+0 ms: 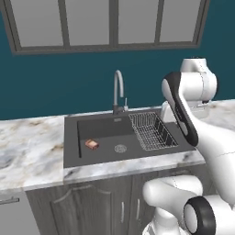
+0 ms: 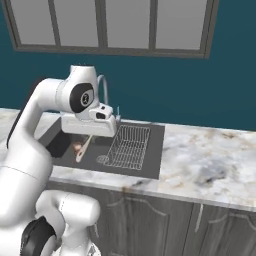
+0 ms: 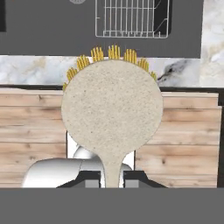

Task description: Pick up the bar soap and dish brush from the sink, and place them back in the cabinet, and close the cabinet door.

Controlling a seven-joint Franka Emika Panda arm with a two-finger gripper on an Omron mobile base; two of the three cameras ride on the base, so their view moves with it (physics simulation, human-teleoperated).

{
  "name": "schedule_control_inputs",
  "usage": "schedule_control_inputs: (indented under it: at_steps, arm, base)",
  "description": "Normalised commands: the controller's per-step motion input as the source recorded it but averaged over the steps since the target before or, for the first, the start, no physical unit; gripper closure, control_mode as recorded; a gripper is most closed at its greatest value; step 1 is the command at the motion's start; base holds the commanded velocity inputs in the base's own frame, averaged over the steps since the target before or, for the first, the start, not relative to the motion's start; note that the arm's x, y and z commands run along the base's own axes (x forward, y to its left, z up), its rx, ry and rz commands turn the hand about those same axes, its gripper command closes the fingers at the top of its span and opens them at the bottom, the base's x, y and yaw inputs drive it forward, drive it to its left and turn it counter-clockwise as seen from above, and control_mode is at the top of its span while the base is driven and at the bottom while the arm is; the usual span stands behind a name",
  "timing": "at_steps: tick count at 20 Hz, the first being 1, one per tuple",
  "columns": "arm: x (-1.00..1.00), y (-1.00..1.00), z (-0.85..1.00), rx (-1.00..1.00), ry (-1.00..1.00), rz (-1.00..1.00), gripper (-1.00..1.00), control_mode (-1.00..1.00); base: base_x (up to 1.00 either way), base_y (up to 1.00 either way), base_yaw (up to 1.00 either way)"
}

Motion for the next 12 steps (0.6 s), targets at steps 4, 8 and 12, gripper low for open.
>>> schedule_control_inputs:
  at_steps: [4,8,12]
  arm:
    - [0.00,0.00,0.00,0.00,0.00,0.00,1.00,1.00]
    - [0.00,0.00,0.00,0.00,0.00,0.00,1.00,1.00]
    - [0.00,0.00,0.00,0.00,0.00,0.00,1.00,1.00]
  base:
    - [-0.55,0.17,0.00]
    - [-0.48,0.46,0.00]
    - [-0.38,0.62,0.00]
